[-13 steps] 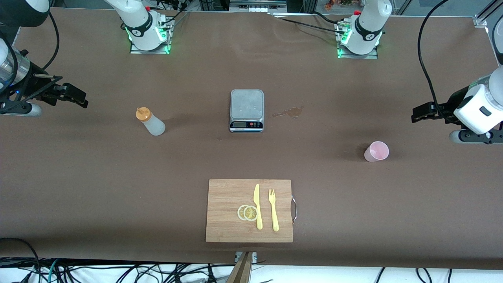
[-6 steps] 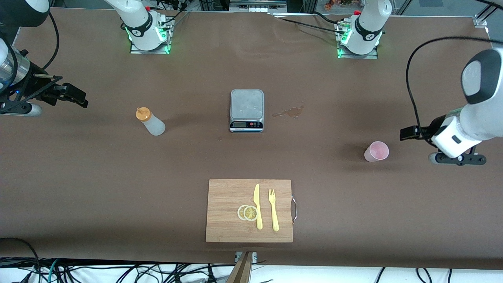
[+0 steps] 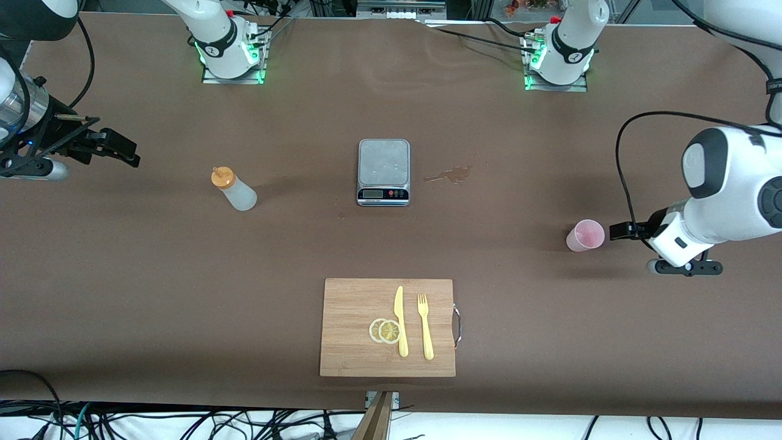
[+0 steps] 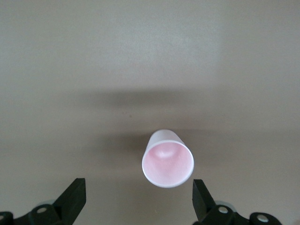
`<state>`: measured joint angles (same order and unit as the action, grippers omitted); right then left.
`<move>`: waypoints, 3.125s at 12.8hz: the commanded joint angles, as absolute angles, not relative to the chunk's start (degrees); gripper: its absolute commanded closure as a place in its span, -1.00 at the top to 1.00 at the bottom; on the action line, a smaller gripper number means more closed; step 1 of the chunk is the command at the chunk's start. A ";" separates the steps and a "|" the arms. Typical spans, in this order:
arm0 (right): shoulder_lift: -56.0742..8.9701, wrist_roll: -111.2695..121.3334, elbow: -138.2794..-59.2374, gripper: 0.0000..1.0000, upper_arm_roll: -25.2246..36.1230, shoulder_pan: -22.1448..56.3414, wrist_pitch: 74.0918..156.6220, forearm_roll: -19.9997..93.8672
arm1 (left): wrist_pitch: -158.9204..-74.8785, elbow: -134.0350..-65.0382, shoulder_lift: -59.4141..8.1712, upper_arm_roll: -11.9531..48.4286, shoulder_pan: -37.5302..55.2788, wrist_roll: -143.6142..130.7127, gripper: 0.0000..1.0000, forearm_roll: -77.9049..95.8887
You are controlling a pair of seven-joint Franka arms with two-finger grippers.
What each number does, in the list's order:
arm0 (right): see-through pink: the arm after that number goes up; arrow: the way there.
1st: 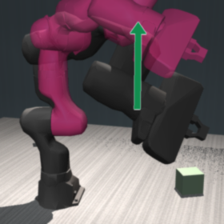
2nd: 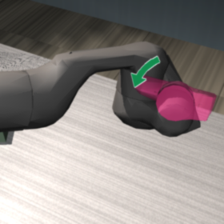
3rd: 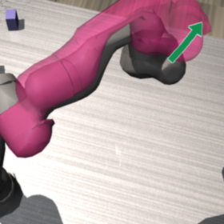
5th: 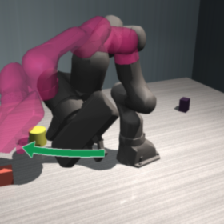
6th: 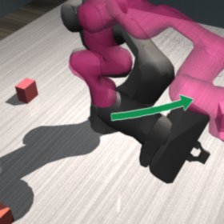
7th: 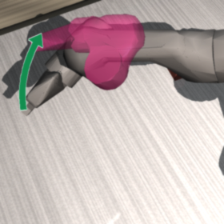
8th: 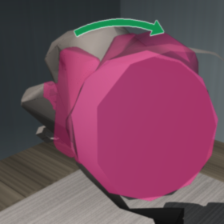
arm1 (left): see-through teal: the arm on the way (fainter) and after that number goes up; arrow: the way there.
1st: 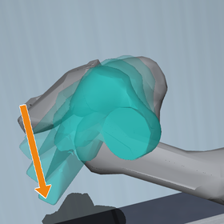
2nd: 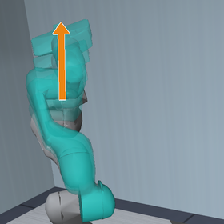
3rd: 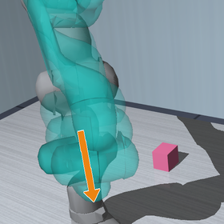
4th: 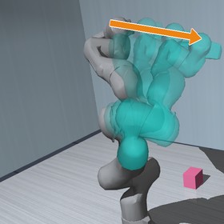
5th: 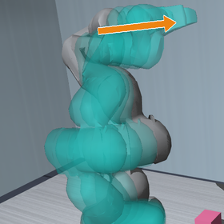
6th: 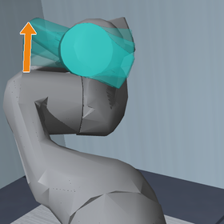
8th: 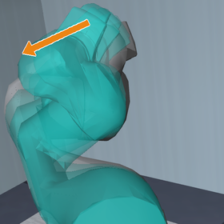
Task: Add sauce to pink cup with both arms
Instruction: 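Move the left gripper down to the pink cup and grasp it, then carry the pink cup with the left gripper onto the scale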
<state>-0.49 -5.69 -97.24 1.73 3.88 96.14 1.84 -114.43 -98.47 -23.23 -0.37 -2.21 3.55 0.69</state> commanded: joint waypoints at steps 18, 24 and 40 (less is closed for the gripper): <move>-1.14 -4.75 -96.59 0.99 2.64 3.25 95.19 2.90 | -129.21 -110.57 -25.32 -0.79 -1.76 6.68 -1.00 5.62; -1.23 -4.75 -96.50 0.99 2.64 3.25 95.19 2.90 | -118.92 -100.73 -23.56 0.78 11.31 -0.87 -1.00 9.75; -1.05 -5.45 -96.42 0.99 2.37 3.34 95.19 2.90 | -132.35 -107.83 -22.41 2.81 46.23 -44.21 -1.00 10.64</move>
